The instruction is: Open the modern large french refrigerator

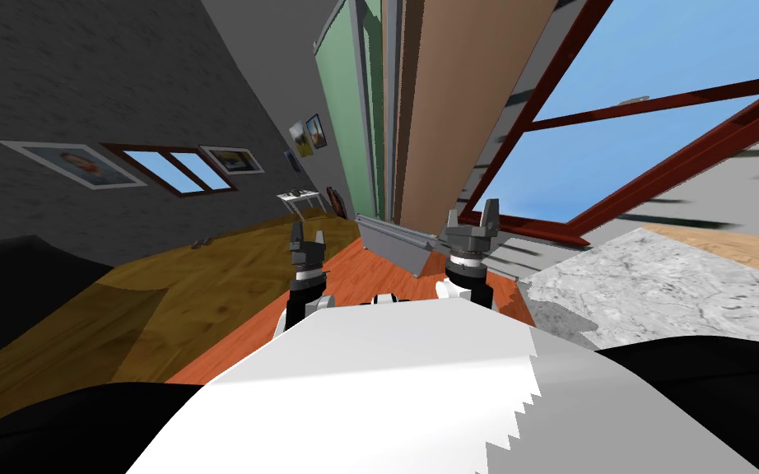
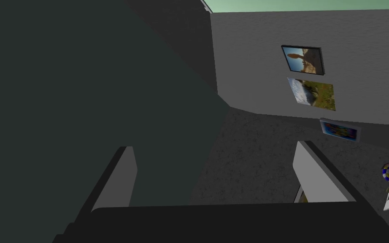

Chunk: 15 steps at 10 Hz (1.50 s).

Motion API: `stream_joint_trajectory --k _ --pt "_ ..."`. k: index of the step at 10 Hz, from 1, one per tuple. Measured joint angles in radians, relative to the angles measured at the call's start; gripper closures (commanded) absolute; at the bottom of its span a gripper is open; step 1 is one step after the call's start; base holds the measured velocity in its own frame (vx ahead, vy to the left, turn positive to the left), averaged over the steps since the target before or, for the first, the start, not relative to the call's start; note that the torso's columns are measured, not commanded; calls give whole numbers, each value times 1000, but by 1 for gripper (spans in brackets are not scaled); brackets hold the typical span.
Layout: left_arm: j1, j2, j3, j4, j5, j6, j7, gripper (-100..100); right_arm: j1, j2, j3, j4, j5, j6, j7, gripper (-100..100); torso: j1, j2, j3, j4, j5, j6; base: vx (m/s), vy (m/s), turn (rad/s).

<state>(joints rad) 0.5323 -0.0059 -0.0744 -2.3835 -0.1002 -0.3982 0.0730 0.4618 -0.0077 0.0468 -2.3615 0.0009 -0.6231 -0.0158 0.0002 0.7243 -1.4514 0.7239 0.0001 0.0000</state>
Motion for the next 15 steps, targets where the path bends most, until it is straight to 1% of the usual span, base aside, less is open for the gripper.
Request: stream_joint_trajectory --k 2,3,4,6,7,8,9,11,14,15 --pt "0 0 0 0 0 0 0 0 -8 -58 -9 18 8 -5 25 -100 0 11 -25 12 0 0 67 22 -52" --pt "0 0 0 0 0 0 0 0 -4 -83 -10 25 15 -11 45 -100 0 11 -26 13 0 0 93 29 -77" --pt "0 0 0 0 0 0 0 0 -4 -105 -14 40 23 -21 69 -100 0 12 -26 13 0 0 100 51 -90" --pt "0 0 0 0 0 0 0 0 -19 -141 -24 75 46 -34 126 -100 1 13 -25 14 0 0 102 47 -71" --pt "0 0 0 0 0 0 0 0 -20 -149 -28 84 50 -38 145 -100 -1 15 -24 14 0 0 84 41 -66" --pt "0 0 0 0 0 0 0 0 -27 -158 -33 101 59 -43 170 -100 -1 15 -24 14 0 0 110 54 -118" --pt "0 0 0 0 0 0 0 0 -25 -170 -37 119 72 -56 199 -100 0 13 -25 14 0 0 93 39 -52" --pt "0 0 0 0 0 0 0 0 -27 -182 -43 149 89 -77 250 -100 0 14 -24 14 0 0 74 39 -66" --pt "0 0 0 0 0 0 0 0 -36 -198 -56 181 110 -92 317 -100 0 14 -25 14 0 0 83 40 -80" --pt "0 0 0 0 0 0 0 0 -41 -205 -63 200 120 -99 342 -100 0 13 -25 14 0 0 76 35 -45"
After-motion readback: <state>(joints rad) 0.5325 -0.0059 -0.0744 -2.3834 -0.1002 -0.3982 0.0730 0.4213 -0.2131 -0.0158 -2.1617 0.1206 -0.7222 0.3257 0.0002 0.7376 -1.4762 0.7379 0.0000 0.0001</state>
